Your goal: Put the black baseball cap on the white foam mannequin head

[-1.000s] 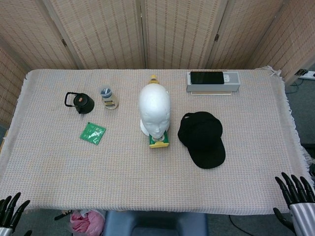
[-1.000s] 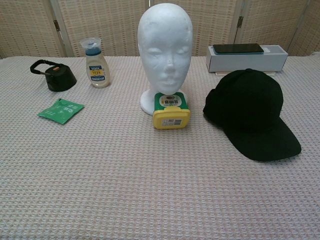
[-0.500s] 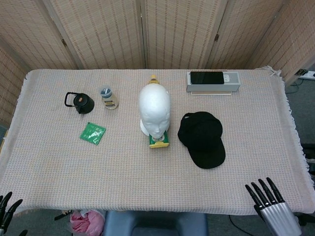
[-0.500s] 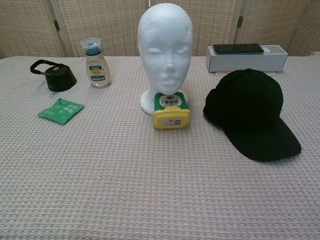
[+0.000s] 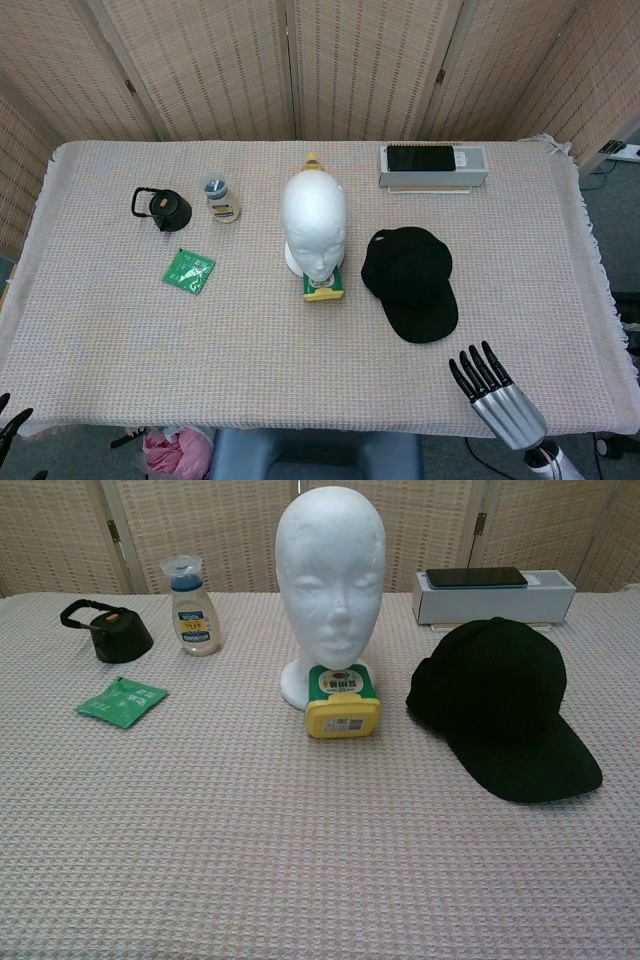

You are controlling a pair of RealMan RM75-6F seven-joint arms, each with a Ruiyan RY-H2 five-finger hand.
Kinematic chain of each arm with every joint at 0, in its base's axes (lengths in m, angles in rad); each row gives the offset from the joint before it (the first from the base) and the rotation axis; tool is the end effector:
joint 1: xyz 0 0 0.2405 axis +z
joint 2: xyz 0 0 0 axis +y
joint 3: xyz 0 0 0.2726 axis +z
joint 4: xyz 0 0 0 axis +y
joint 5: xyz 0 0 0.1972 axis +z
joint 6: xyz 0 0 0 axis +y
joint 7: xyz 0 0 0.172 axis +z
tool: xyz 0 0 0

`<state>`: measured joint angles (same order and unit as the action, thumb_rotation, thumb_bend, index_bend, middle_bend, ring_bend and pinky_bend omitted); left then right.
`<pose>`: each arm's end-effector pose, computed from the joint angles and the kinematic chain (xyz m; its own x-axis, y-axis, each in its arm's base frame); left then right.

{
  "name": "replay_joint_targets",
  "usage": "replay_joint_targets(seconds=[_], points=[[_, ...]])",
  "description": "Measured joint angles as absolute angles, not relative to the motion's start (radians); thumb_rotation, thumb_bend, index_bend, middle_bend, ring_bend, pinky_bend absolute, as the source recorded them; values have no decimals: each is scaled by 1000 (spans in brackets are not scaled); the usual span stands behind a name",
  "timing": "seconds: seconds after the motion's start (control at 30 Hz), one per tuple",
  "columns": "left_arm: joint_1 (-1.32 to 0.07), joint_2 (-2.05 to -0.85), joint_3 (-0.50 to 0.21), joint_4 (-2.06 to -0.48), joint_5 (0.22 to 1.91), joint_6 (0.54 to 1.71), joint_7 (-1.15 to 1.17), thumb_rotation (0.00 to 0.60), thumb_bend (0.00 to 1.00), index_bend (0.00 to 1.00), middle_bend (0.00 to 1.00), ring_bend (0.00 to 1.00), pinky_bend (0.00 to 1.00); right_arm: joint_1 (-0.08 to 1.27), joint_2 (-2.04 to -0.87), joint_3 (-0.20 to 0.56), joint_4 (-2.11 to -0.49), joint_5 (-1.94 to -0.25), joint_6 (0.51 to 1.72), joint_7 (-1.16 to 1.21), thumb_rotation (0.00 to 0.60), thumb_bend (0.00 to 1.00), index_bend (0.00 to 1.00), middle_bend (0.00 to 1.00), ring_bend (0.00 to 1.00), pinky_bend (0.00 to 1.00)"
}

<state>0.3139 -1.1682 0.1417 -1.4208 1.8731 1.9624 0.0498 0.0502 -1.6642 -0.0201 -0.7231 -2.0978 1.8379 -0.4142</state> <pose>-0.3138 0.0357 0.1920 0.4995 -0.0950 0.8611 0.8625 -0.0387 -0.5046 -0.3069 -0.1557 0.0445 0.7476 0.4409 0.4966 -0.3292 -0.4034 0.8537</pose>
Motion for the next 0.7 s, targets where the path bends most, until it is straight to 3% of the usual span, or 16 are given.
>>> replay_joint_targets(seconds=[0.2, 0.7], points=[[332, -1167, 147, -1404, 1898, 2013, 35, 600, 73, 198, 55, 40, 136, 102, -1729, -10, -608, -2068, 1813, -412, 600, 134, 268, 296, 225, 210], [316, -1143, 131, -1428, 1864, 1979, -4, 600, 73, 202, 56, 40, 136, 198, -1895, -43, -361, -1971, 1737, -339, 600, 134, 268, 313, 244, 224]])
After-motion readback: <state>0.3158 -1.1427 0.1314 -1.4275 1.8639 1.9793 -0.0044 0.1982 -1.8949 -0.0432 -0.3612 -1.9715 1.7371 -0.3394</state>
